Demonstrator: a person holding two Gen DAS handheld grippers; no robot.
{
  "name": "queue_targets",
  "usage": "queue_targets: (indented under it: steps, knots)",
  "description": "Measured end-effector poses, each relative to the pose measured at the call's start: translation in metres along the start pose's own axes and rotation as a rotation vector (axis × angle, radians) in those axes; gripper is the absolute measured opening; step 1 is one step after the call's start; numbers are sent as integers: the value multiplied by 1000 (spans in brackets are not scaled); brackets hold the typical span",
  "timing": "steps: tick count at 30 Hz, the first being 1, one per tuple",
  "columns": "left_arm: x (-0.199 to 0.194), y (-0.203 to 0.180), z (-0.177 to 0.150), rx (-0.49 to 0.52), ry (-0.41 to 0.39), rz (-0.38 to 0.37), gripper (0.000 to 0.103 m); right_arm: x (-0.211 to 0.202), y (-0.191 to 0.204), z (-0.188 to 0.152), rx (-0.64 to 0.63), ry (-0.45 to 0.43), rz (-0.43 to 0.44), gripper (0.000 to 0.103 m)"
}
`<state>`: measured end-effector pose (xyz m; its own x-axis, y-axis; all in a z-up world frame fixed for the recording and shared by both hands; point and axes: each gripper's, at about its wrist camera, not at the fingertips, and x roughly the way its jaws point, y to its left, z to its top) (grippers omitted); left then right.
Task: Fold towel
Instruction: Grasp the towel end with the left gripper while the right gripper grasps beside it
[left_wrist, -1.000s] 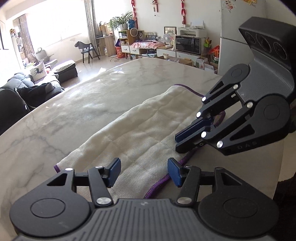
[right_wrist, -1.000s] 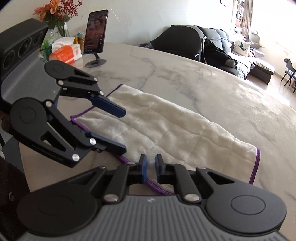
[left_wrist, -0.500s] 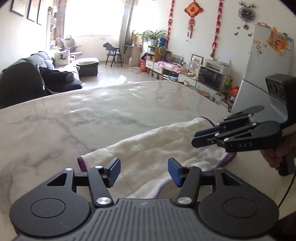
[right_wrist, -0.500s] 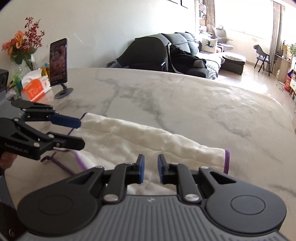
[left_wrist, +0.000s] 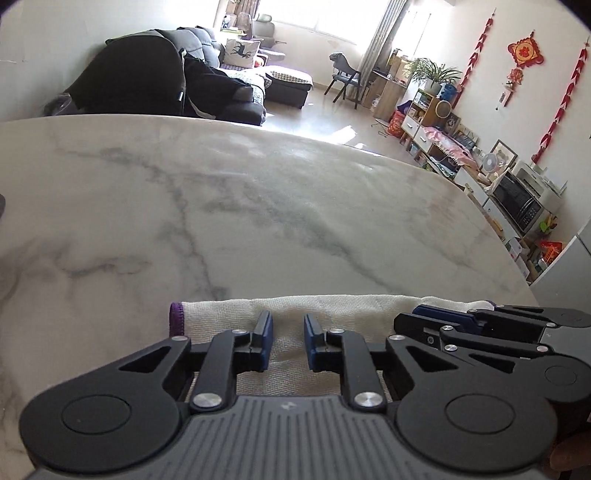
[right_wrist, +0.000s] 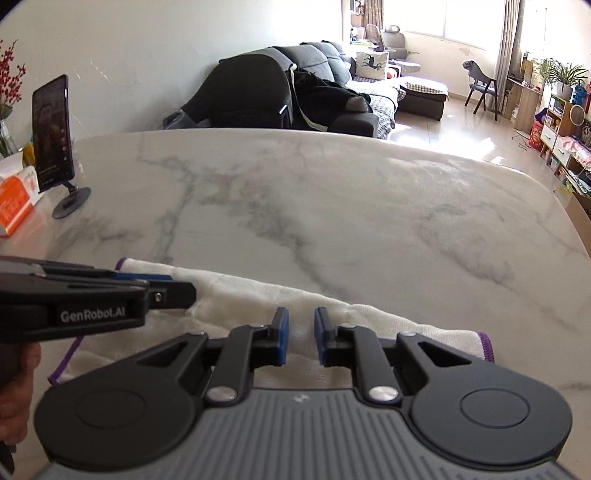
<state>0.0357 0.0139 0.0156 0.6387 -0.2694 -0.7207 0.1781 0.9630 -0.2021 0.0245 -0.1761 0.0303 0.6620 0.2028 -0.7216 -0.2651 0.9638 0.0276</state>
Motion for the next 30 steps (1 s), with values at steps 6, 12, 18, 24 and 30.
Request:
queue_targets:
  steps: [6, 12, 18, 24, 30]
  knots:
    - [-7, 8, 5, 14, 35, 52, 10, -5, -23, 0, 7, 27, -45, 17]
    - [-12, 17, 7, 9, 37, 71, 10, -12, -47, -4, 28, 41, -67, 20]
    - [-15, 22, 10, -6, 39, 103, 10, -15, -62, -5, 38, 50, -98, 21]
    - [-17, 22, 14, -13, 46, 123, 10, -19, -66, -3, 47, 56, -119, 22]
    - [-30, 31, 27, -75, 6, 34, 10, -32, -66, 6, 59, 18, -99, 24]
